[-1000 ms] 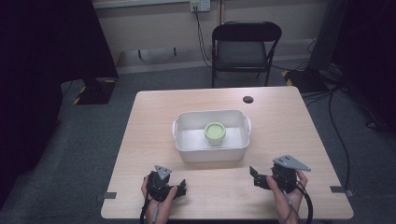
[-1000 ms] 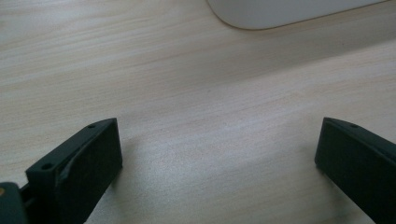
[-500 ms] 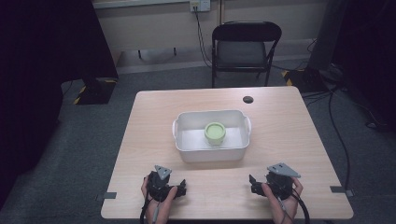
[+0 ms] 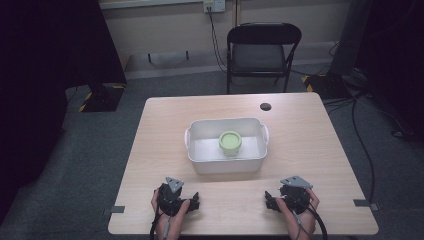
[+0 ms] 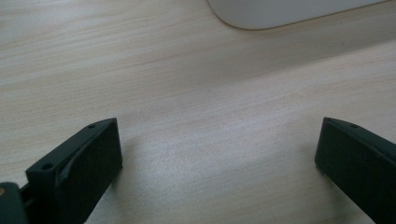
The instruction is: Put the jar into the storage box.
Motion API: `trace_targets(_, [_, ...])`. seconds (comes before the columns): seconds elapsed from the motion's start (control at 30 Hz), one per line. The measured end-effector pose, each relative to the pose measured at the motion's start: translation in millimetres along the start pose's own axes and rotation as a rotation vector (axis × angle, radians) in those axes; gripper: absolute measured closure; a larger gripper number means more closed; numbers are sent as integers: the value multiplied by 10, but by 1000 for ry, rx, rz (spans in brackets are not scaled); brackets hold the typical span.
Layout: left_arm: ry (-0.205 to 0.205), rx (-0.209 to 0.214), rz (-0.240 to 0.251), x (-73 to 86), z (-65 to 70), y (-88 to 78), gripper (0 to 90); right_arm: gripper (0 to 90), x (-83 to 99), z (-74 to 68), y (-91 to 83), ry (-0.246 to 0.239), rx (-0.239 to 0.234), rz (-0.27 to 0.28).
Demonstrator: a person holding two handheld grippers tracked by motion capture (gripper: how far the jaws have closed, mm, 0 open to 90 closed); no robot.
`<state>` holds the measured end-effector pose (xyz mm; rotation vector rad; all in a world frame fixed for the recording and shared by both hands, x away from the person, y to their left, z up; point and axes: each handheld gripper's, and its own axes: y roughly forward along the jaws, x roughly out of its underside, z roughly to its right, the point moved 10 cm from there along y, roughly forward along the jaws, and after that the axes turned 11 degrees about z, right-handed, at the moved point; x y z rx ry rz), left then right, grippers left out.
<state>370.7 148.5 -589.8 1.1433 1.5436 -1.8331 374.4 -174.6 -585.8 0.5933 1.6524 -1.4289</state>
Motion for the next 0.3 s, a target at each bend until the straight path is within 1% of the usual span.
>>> trace_targets(0.3, [0, 0, 0, 0, 0, 0, 1, 14, 0, 1, 4, 1, 0, -1])
